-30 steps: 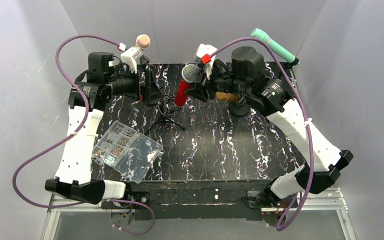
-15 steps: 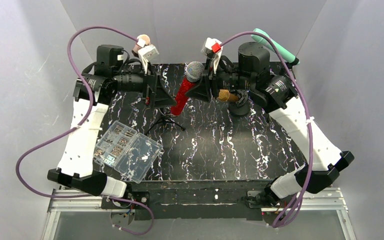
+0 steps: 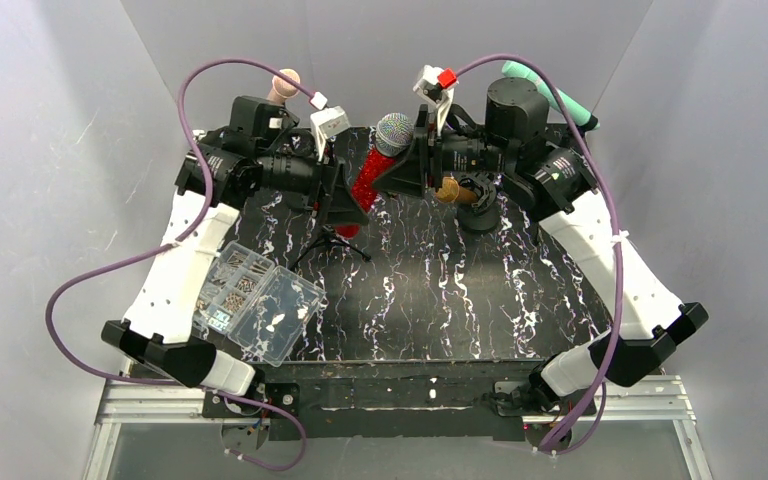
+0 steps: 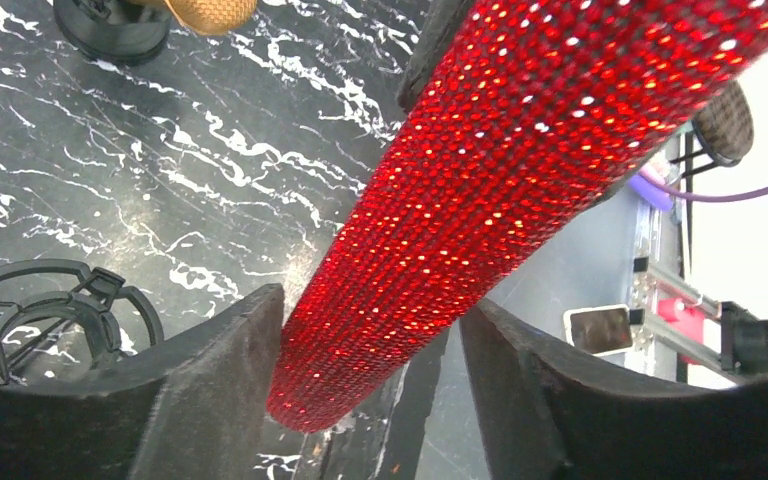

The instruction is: Remove the microphone from the stand

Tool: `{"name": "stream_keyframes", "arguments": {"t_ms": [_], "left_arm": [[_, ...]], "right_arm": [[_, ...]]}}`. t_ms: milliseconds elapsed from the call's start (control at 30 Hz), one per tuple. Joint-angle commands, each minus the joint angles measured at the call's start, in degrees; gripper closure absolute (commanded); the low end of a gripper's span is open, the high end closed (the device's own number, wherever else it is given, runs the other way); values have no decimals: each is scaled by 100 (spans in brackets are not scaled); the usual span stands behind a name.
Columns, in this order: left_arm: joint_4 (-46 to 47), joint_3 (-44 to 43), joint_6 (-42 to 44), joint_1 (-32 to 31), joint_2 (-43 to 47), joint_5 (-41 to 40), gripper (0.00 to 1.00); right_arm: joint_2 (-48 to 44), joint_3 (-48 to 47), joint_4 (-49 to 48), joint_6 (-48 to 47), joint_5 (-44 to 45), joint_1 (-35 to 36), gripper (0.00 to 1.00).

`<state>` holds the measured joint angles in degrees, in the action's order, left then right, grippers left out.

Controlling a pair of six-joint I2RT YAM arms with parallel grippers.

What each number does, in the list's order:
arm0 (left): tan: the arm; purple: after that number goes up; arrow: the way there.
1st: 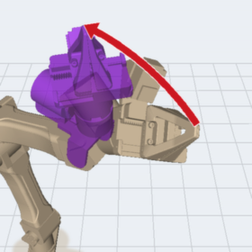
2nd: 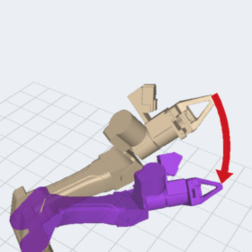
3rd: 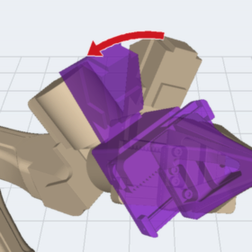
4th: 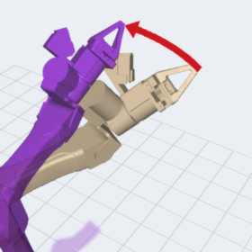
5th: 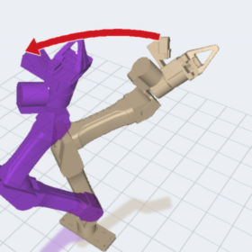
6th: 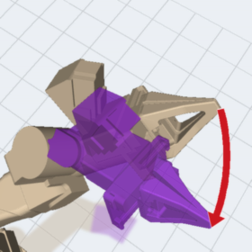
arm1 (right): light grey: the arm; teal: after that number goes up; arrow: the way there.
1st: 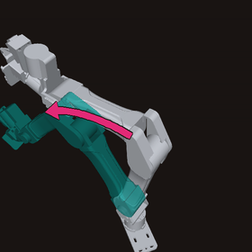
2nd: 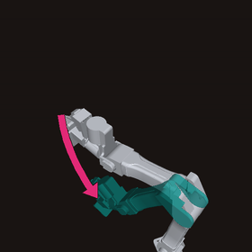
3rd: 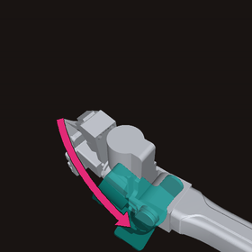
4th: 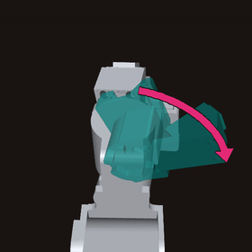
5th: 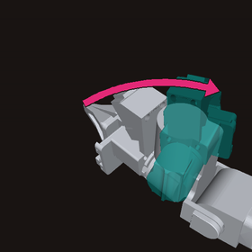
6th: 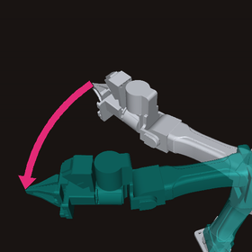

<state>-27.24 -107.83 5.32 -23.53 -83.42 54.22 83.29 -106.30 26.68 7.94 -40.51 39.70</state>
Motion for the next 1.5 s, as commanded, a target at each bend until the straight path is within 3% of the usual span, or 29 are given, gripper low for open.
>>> {"name": "stream_keyframes", "arguments": {"t_ms": [0, 167, 200, 433, 533, 600, 633, 1200, 1467], "left_arm": [[-198, 223, 22, -136, 67, 92, 44], [38, 314, -328, -261, 0, -114, 95], [96, 326, -431, -273, 1, -209, 100], [795, 493, -1676, -282, 19, -648, 100], [1127, 638, -2185, -277, 25, -828, 100], [1232, 691, -2369, -282, 18, -925, 100], [1292, 735, -2464, -284, 17, -957, 100], [1733, 1299, -3085, -284, 300, -1039, 100], [1872, 1439, -3204, -283, 414, -894, 100]], "right_arm": [[-197, 179, -596, 339, -268, -112, 99], [-248, 456, -793, 507, -326, -121, 99], [-270, 502, -828, 526, -326, -133, 99], [-346, 726, -1087, 927, -325, -208, 60], [-340, 852, -1208, 1099, -303, -219, 50], [-316, 903, -1255, 1185, -263, -224, 35], [-299, 915, -1276, 1217, -247, -226, 33], [-105, 1472, -2367, 2265, -439, -402, 39], [-167, 1905, -2329, 2253, 37, -450, 37]]}}
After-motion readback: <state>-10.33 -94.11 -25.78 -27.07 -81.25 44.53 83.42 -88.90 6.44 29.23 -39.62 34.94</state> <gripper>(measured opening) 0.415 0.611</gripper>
